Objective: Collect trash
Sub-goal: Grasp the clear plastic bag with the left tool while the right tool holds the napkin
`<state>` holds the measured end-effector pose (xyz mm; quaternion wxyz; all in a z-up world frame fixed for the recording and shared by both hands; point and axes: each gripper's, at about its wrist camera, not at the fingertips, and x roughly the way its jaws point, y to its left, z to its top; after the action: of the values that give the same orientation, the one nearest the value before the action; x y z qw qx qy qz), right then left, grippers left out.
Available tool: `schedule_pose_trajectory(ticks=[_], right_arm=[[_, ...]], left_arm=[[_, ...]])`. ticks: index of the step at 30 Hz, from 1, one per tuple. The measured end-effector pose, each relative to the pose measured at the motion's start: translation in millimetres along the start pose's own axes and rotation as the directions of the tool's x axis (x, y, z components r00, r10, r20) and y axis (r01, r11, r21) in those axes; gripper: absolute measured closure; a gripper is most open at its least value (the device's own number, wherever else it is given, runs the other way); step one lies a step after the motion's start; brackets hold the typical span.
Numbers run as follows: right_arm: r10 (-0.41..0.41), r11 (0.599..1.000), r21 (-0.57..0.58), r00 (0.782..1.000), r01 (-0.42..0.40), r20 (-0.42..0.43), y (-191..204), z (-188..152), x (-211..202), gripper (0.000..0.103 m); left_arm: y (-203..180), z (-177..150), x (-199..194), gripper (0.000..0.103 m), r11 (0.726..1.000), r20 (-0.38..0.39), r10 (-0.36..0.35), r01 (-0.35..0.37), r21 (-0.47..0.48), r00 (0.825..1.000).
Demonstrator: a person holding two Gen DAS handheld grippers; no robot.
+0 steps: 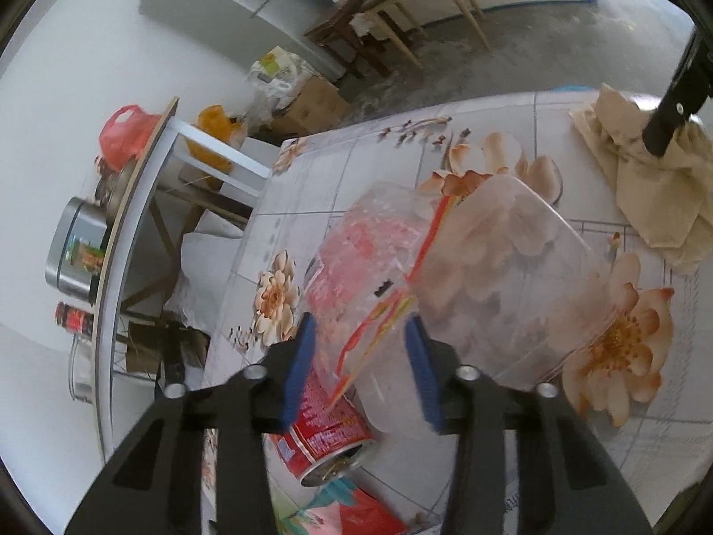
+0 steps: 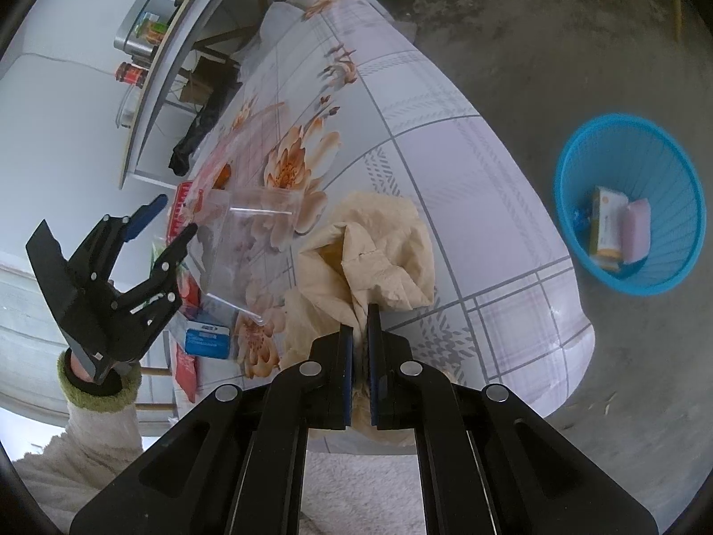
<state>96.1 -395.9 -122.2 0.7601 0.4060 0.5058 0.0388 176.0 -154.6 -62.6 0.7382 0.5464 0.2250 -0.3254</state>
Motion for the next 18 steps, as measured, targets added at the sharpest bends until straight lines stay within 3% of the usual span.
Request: schedule_pose_trajectory(ticks=[5,13,18], right_arm=[[0.01,1.0,0.004,1.0,-0.01,-0.001,-3,0,-1,0.099],[0.013,1.0,0.006,1.0,-0.013,0.0,-3,-1,-1,0.099],[0.022,1.0,0.017,1.0,-0.022,0.005,-4,-1,-1,0.099]], left_arm=[[2,1,-2,0.097,1.0,0.017,-0.026,0.026,-0.012,1.0],[11,7,-16,0.102,0.998,0.083,0.012,-0.006,-0.061,0.996],[32,10,-29,0.103,0.984,0.127,0.037,-0.014,-0.178,0.991]])
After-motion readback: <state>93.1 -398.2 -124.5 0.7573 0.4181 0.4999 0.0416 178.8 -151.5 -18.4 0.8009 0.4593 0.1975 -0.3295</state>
